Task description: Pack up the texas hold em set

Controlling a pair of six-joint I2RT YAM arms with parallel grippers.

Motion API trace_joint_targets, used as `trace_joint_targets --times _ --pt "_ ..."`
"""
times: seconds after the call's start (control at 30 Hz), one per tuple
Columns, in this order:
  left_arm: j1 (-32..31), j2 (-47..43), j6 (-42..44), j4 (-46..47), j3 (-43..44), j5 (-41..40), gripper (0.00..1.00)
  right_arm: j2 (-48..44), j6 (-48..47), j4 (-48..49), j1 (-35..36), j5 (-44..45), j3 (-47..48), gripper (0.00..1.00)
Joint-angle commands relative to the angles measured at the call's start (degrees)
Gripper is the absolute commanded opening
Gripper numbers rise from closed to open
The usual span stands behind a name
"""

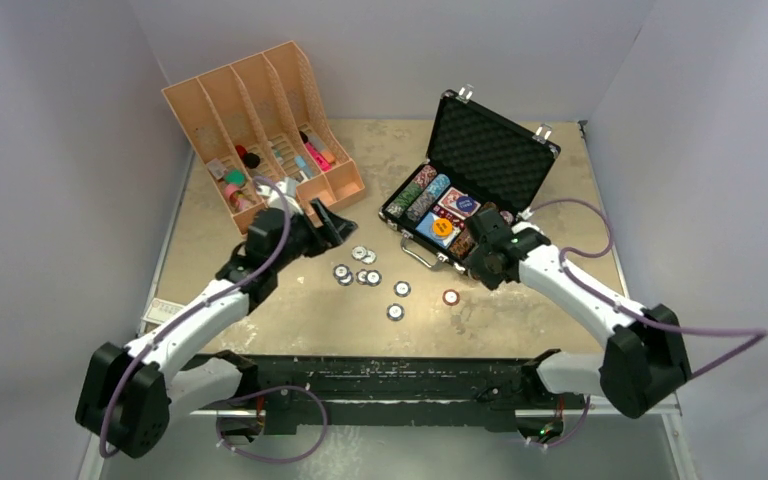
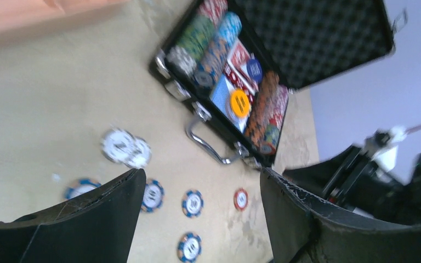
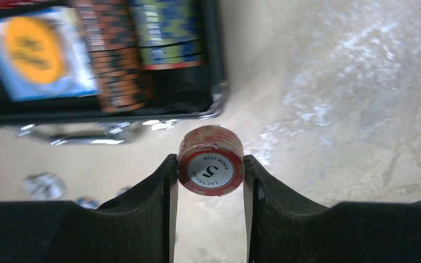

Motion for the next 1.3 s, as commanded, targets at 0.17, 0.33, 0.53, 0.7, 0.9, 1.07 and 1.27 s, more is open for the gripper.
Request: trace_joint_targets --times 0.17,0.33,0.53,0.7,0.9,1.07,1.27 --pt "-21.24 9.58 -0.96 16.27 2.13 -14.45 0.76 -7.92 -11.28 6.50 -0.08 -6.56 8.58 0.16" --pt "-27.40 17.37 -2.28 28.30 4.98 -16.53 0.80 -7.94 -9.20 12.10 -0.03 -11.33 10.44 0.17" --pt "-32.46 25.44 2.48 32.02 10.87 -19.68 0.85 -9.29 -5.26 16.78 -0.14 -18.53 9.59 0.17" --pt "-33.83 27.89 6.18 36.42 11.41 -22.89 0.87 -10.18 -3.65 18.38 -0.17 -20.91 9.22 0.17" --pt "-34.30 29.94 5.25 39.42 11.76 -27.29 0.67 -11.17 -1.55 18.58 -0.15 -22.43 8.31 0.17" --pt "-34.32 30.74 4.21 42.26 11.93 -25.92 0.43 -11.21 -1.76 20.11 -0.19 -23.69 7.69 0.23" --pt "-34.40 31.07 5.30 43.14 12.14 -22.69 0.11 -10.65 -4.62 22.00 -0.13 -22.51 7.92 0.42"
